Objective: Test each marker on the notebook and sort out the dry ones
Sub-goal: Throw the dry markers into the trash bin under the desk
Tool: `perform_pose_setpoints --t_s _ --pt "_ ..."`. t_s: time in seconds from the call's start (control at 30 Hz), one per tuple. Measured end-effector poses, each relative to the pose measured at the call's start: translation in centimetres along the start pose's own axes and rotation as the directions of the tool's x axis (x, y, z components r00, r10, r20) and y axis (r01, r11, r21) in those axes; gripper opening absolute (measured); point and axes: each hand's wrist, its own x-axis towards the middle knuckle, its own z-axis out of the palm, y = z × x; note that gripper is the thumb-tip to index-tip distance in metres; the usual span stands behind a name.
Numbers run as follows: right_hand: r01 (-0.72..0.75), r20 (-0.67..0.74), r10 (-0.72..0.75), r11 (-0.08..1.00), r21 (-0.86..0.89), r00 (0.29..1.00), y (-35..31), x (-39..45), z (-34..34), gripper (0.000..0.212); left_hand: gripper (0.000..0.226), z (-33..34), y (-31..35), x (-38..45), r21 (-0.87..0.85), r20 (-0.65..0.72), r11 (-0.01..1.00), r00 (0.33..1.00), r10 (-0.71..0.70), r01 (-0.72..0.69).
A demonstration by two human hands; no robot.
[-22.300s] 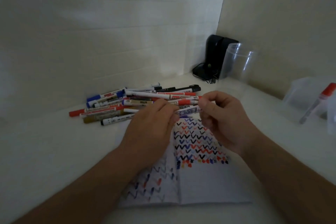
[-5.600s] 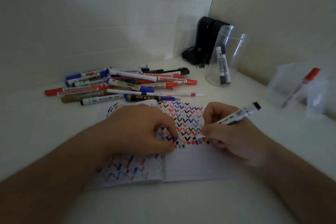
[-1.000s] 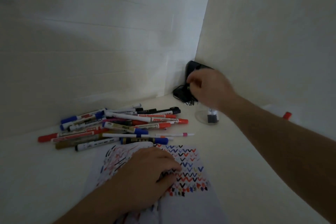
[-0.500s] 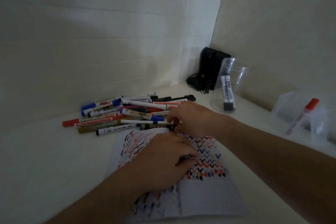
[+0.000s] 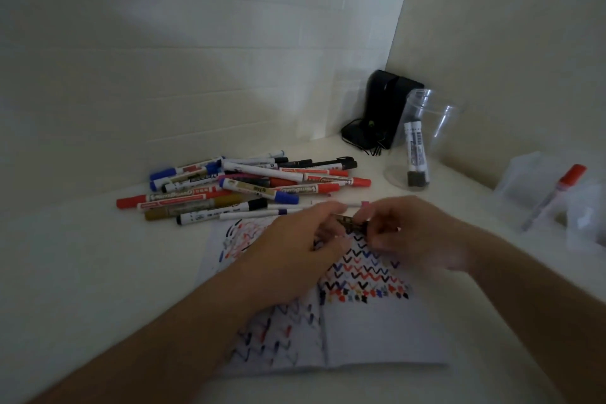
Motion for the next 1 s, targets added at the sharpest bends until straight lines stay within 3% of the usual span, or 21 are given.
perform_pose_setpoints --t_s 0.13,0.2,0.33,0.4,0.43,0.5,0.53,0.57,0.6,0.63,0.67,0.77,0.9,1.0 --pt "0.0 -0.107 -0.01 0.995 -0.1 0.994 0.4 0.8 1.1 0.035 0.021 0.2 0.0 0.0 0.13 0.004 0.991 1.0 0.012 -0.012" --pt "-0.056 -0.133 0.026 0.971 -0.231 0.991 0.3 1.3 0.8 0.041 0.017 0.2 0.0 0.0 0.142 0.003 0.99 1.0 0.007 -0.007" --pt "-0.214 -0.189 0.129 0.805 -0.553 0.973 -0.4 2.4 0.9 0.029 0.018 0.1 0.0 0.0 0.162 0.029 0.986 0.999 0.022 -0.027" --pt "-0.226 -0.19 0.134 0.732 -0.642 0.973 -0.9 1.8 0.7 0.026 0.017 0.1 -0.1 -0.1 0.167 0.035 0.986 0.999 0.011 -0.016" --pt "-0.211 -0.216 0.091 0.747 -0.63 0.972 -1.2 1.1 0.4 0.024 0.016 0.1 -0.1 -0.1 0.161 0.033 0.987 0.999 0.003 -0.009" --pt "-0.108 -0.339 -0.054 0.892 -0.44 0.939 -1.5 -0.4 0.1 0.021 0.016 0.0 0.2 -0.2 0.123 0.029 0.992 1.0 -0.01 0.006" --pt "0.003 -0.398 -0.09 0.977 -0.213 0.913 -1.6 -1.1 0.2 0.02 0.022 0.0 0.4 -0.3 0.095 0.038 0.995 0.999 -0.011 0.007" --pt "0.125 -0.404 -0.069 0.986 0.113 0.912 -1.8 -1.6 0.6 0.017 0.031 0.0 0.6 -0.4 0.073 0.057 0.997 0.998 -0.008 0.004" --pt "0.2 -0.338 -0.047 0.879 0.434 0.94 -1.8 -2.0 1.4 0.016 0.04 0.0 0.9 -0.5 0.073 0.076 0.997 0.997 0.001 -0.007" --pt "0.218 -0.26 -0.057 0.731 0.647 0.964 -1.6 -2.1 2.4 0.018 0.046 0.1 1.1 -0.6 0.099 0.088 0.995 0.996 0.018 -0.026" --pt "0.211 -0.214 -0.075 0.642 0.737 0.974 -1.3 -2.0 3.5 0.021 0.049 0.2 1.1 -0.7 0.147 0.089 0.988 0.995 0.044 -0.057" --pt "0.238 -0.218 -0.108 0.61 0.756 0.97 -0.7 -1.4 5.7 0.029 0.031 0.8 1.0 -0.6 0.275 0.026 0.948 0.987 0.157 -0.158" --pt "0.299 -0.304 -0.097 0.602 0.741 0.948 -0.9 -1.1 6.6 0.035 0.007 1.5 0.9 -1.0 0.307 0.012 0.941 0.989 0.148 -0.144" --pt "0.298 -0.291 -0.107 0.58 0.758 0.951 -1.5 -1.4 6.5 0.032 0.01 1.3 1.6 -1.5 0.3 0.044 0.936 0.983 0.179 -0.183"
